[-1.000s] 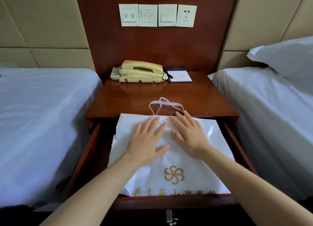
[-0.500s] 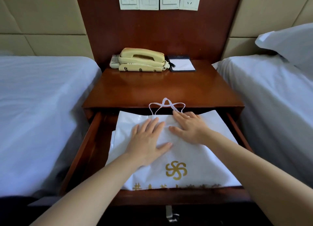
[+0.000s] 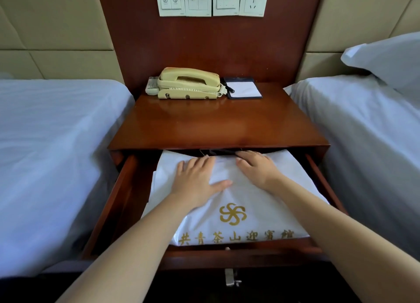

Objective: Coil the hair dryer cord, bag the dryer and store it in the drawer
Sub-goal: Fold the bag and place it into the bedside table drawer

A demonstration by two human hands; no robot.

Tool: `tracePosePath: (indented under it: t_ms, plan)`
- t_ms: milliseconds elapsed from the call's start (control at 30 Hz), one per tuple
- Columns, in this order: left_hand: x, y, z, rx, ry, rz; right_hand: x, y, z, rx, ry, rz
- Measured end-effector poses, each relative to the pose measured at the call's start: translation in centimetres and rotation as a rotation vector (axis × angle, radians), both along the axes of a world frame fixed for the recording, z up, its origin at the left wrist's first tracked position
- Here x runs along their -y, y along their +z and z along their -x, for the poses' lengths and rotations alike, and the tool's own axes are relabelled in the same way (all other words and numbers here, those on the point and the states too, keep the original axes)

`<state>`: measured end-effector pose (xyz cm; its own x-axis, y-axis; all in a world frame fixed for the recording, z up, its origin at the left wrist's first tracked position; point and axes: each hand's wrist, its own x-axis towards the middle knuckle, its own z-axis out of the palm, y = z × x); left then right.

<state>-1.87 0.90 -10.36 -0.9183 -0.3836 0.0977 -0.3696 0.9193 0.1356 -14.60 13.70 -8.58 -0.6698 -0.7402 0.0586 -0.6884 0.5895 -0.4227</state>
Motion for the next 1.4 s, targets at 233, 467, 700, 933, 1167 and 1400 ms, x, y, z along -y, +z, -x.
tracePosePath:
  t_ms: [233, 467, 700, 933, 1167, 1400]
  plan:
    - [0.1, 0.5, 1.6, 0.006, 0.154, 0.181, -5.1, 0.0, -2.4, -0.054, 0.063, -0.192]
    - [0.5, 0.7, -3.6, 0.294, -0.004, -0.183, -7.2, -0.3, -1.6, 0.015, 0.014, -0.496]
    - [2.4, 0.1, -4.2, 0.373, 0.051, -0.032, -6.3, -0.6, -0.8, 0.040, -0.039, -0.458]
    - [-0.3, 2.7, -5.2, 0.330, -0.001, -0.181, -7.8, 1.3, -2.1, -0.060, 0.058, -0.329]
    - [-2.9, 3.9, -11.7, 0.358, -0.172, -0.192, -10.0, 2.1, -7.3, -0.032, 0.360, -0.373]
    - [-1.9, 3.7, -9.7, 0.275, -0.138, -0.070, -6.9, 1.3, -5.7, -0.176, 0.382, -0.330]
